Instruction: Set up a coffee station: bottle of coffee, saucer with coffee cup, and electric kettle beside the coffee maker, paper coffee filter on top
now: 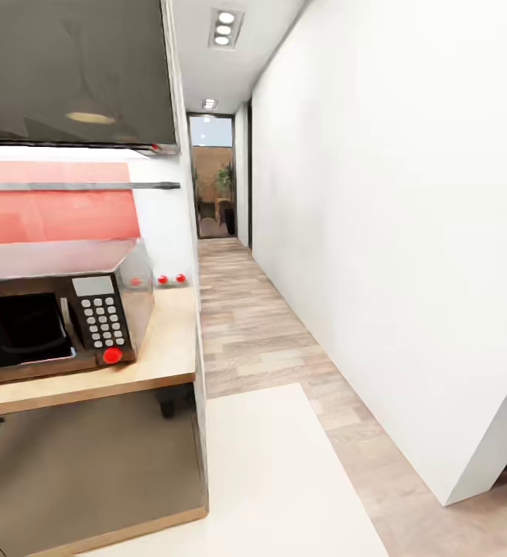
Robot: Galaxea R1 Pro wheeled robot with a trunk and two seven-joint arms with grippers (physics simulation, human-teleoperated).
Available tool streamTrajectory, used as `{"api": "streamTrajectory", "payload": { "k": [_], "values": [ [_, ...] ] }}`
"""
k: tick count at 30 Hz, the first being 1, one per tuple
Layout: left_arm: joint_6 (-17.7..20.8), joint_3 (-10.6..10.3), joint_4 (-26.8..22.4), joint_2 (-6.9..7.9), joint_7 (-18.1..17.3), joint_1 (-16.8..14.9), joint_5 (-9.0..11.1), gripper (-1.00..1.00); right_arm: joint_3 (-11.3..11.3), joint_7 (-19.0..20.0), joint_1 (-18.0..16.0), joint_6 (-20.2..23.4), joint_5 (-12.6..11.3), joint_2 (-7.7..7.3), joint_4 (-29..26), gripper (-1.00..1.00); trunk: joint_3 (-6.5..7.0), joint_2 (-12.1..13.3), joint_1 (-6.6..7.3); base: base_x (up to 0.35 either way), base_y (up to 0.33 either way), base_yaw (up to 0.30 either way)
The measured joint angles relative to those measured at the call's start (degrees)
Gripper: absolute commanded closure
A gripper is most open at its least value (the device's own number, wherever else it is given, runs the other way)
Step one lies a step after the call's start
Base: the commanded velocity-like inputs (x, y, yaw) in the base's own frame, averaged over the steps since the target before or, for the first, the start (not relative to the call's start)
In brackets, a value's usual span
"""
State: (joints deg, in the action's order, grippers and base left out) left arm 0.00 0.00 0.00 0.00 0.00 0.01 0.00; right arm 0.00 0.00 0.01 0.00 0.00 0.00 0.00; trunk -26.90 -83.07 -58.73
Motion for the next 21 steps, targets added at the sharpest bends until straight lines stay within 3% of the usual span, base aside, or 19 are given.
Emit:
{"api": "streamTrajectory", "payload": {
  "k": [10, 16, 21],
  "values": [
    [-0.1, 0.0, -0.1, -0.30, -0.1, 0.0, -0.1, -1.00, 0.1, -0.1, -0.2, 0.3, 0.2, 2.01, -2.0, -1.00, 0.02, 0.0, 0.00, 0.000, 0.000, 0.000],
    [-0.1, 0.0, -0.1, -0.31, -0.1, 0.0, -0.1, -1.00, -0.2, -0.2, -0.2, 0.3, 0.0, 2.10, -3.9, -1.00, 0.02, 0.0, 0.00, 0.000, 0.000, 0.007],
    [-0.1, -0.1, -0.1, -0.34, -0.1, 0.0, -0.1, -1.00, -0.2, -0.2, -0.3, 0.3, 0.1, 2.04, -4.2, -1.00, -0.06, 0.0, 0.00, 0.000, 0.000, 0.176]
  ]
}}
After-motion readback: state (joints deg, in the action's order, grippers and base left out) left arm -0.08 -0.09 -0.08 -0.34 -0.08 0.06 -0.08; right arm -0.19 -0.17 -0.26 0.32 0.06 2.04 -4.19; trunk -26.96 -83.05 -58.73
